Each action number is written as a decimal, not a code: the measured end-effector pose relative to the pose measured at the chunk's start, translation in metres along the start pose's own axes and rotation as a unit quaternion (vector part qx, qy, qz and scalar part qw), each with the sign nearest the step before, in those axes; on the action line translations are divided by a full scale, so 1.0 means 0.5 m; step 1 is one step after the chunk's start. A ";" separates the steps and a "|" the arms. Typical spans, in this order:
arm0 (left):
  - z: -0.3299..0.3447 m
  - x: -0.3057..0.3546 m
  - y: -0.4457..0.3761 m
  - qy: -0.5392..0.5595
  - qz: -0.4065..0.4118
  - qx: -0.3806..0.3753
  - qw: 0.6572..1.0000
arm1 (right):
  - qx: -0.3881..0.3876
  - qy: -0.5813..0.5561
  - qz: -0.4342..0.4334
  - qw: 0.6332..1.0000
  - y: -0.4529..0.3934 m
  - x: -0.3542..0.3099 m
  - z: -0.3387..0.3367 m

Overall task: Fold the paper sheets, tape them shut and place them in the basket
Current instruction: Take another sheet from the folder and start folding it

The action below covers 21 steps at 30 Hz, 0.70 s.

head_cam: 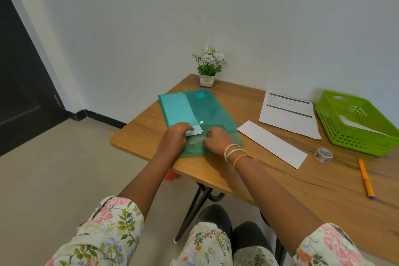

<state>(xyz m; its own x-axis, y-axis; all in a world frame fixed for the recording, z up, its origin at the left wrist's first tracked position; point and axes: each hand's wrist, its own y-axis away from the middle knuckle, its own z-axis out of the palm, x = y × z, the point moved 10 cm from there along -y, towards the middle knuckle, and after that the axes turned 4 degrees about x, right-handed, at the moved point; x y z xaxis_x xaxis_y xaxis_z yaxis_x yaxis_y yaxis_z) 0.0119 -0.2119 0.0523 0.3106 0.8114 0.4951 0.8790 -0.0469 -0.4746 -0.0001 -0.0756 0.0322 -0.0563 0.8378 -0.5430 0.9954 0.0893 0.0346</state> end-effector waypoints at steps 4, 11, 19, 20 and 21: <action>-0.005 0.008 0.003 0.006 0.033 0.022 0.999 | 0.007 -0.074 0.035 0.997 -0.024 -0.001 0.019; -0.001 0.004 0.001 0.003 0.037 0.021 0.999 | 0.041 -0.184 0.059 0.980 -0.035 0.017 0.020; -0.001 0.006 0.001 0.010 0.044 0.023 0.999 | 0.083 -0.325 0.104 0.936 -0.044 0.014 0.018; 0.000 0.007 0.002 0.010 0.045 0.023 0.999 | 0.082 -0.317 0.106 0.939 -0.046 0.012 0.021; 0.000 0.007 0.002 0.009 0.047 0.024 0.999 | 0.084 -0.306 0.107 0.942 -0.048 0.010 0.022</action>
<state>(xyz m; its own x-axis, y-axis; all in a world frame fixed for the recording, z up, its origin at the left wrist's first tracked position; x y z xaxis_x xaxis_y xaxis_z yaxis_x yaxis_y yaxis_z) 0.0140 -0.2090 0.0535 0.3974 0.7939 0.4602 0.8275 -0.0932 -0.5537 -0.0232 -0.0792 0.0193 0.1515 0.3546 -0.9227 0.9799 -0.1761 0.0932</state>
